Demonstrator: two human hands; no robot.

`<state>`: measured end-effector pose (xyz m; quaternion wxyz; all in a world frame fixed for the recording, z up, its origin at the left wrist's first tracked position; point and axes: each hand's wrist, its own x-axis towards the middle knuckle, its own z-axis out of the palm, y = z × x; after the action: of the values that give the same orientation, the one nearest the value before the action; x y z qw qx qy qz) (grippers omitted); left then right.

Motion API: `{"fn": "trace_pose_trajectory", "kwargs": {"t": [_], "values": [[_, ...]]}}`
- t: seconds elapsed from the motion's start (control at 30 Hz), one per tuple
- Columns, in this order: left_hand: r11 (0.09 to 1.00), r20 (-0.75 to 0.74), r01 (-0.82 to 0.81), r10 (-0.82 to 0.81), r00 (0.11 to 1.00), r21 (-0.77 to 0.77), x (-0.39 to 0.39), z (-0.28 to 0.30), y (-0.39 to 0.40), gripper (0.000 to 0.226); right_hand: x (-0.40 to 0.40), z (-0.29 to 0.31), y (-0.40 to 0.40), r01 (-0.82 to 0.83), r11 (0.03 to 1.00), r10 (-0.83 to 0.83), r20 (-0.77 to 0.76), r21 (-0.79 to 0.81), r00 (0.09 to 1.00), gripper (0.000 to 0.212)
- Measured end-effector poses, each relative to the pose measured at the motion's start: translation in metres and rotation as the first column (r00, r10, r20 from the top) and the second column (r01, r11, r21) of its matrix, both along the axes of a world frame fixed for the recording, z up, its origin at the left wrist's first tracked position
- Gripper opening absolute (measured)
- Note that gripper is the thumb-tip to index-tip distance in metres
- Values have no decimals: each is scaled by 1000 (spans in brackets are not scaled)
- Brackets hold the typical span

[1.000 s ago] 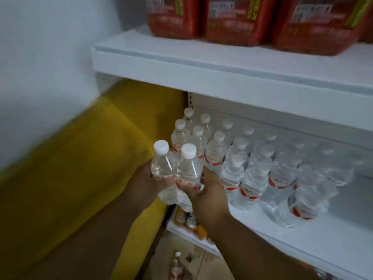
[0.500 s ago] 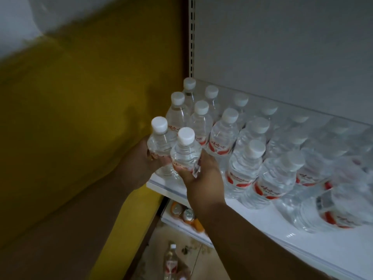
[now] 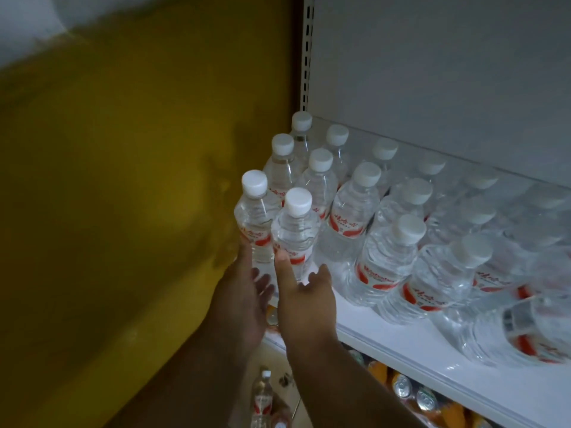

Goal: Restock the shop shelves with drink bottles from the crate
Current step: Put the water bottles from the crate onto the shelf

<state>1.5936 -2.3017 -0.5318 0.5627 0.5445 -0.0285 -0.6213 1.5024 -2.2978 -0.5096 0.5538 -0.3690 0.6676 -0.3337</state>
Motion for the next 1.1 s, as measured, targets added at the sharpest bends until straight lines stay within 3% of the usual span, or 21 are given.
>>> {"fn": "trace_pose_trajectory", "kwargs": {"t": [0.07,0.17,0.33,0.57,0.73,0.97,1.1], "values": [[992,-110,95,-104,989,-76,-8,4,-4,68,5,2,1,78,996,-83,153,40,985,92],[997,-114,65,-71,991,-50,-14,8,-11,68,8,-1,-1,97,993,-109,239,63,965,90],[1000,22,7,-7,1000,12,-9,4,-18,67,11,-3,-6,92,996,-88,170,-17,982,58],[1000,-13,-4,4,1000,25,-13,-3,-25,71,13,-5,-18,86,996,-85,73,-9,994,58],[999,38,-9,7,999,48,-10,-3,-26,65,8,-8,-24,101,995,-101,51,17,994,35],[999,1,-22,22,1000,39,-9,-3,-31,68,17,-7,-30,116,986,-118,5,118,993,69],[998,-10,-46,46,999,50,-7,-3,-29,70,19,-6,-34,125,981,-126,-1,148,992,59]]}}
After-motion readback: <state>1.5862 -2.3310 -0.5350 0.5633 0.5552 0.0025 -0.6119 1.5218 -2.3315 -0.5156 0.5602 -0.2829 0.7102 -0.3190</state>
